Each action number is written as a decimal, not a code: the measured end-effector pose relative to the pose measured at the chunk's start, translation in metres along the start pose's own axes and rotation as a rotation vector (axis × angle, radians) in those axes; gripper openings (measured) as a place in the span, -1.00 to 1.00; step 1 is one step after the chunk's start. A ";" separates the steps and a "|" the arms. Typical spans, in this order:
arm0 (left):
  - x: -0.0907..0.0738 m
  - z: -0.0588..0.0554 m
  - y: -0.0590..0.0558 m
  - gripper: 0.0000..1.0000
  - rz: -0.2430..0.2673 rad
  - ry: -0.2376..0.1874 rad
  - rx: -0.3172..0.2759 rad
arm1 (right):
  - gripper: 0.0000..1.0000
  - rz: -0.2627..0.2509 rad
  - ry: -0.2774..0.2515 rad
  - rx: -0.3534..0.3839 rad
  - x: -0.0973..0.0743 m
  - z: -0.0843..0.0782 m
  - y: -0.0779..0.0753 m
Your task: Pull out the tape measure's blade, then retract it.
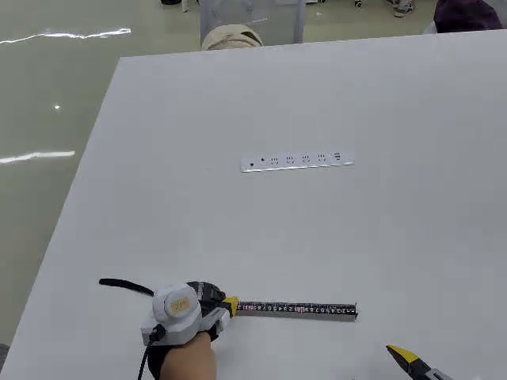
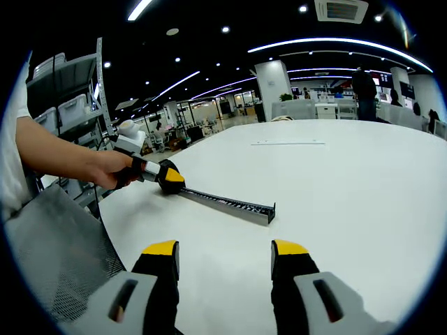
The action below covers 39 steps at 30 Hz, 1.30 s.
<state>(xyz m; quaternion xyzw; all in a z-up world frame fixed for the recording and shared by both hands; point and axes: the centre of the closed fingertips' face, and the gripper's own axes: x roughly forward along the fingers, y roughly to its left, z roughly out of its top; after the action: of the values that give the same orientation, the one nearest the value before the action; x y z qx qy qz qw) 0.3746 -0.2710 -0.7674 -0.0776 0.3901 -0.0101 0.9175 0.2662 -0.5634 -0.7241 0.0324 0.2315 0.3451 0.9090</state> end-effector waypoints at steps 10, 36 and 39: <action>0.002 0.000 0.004 0.41 0.036 0.000 -0.005 | 0.04 0.006 0.009 -0.001 -0.001 -0.006 0.004; 0.002 0.000 0.005 0.38 0.039 0.002 -0.023 | 0.00 0.068 -0.004 -0.065 0.008 0.005 0.003; 0.001 0.000 0.005 0.38 0.041 0.000 -0.022 | 0.01 0.097 -0.007 -0.071 0.010 0.007 0.002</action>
<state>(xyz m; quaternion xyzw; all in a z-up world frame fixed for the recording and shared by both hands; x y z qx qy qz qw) 0.3754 -0.2663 -0.7688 -0.0800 0.3915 0.0129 0.9166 0.2750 -0.5550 -0.7217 0.0126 0.2141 0.3964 0.8927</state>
